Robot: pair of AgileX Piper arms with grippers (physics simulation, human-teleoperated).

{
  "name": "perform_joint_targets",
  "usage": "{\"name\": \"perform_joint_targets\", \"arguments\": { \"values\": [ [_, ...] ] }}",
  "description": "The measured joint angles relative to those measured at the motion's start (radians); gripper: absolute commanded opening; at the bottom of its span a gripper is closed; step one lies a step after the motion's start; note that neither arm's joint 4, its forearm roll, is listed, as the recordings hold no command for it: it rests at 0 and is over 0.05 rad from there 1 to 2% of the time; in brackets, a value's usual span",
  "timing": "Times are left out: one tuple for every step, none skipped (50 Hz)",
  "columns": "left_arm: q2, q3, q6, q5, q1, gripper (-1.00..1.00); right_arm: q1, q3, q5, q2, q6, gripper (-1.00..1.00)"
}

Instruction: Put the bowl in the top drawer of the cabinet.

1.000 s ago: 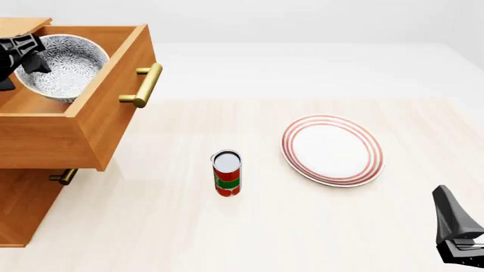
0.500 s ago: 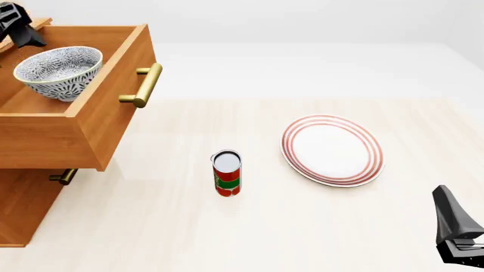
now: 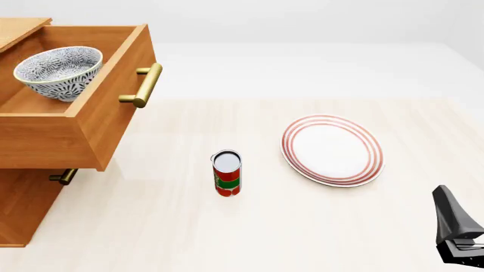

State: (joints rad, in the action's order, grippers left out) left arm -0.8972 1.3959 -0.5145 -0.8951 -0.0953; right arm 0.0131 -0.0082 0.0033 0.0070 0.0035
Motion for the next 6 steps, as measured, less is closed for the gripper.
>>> {"name": "perform_joint_targets", "arguments": {
  "values": [
    [0.013, -0.007, -0.008, 0.003, -0.009, 1.0, 0.0, 0.0, 0.0, 0.0, 0.0, 1.0],
    [0.027, -0.015, -0.016, 0.009, -0.021, 1.0, 0.0, 0.0, 0.0, 0.0, 0.0, 1.0],
    [0.042, -0.024, -0.026, 0.015, -0.033, 1.0, 0.0, 0.0, 0.0, 0.0, 0.0, 1.0],
    [0.057, -0.037, -0.037, 0.024, -0.048, 1.0, 0.0, 0.0, 0.0, 0.0, 0.0, 1.0],
    [0.071, -0.051, -0.049, 0.033, -0.064, 1.0, 0.0, 0.0, 0.0, 0.0, 0.0, 1.0],
    [0.083, -0.066, -0.059, 0.043, -0.079, 1.0, 0.0, 0.0, 0.0, 0.0, 0.0, 1.0]
  ]
}}
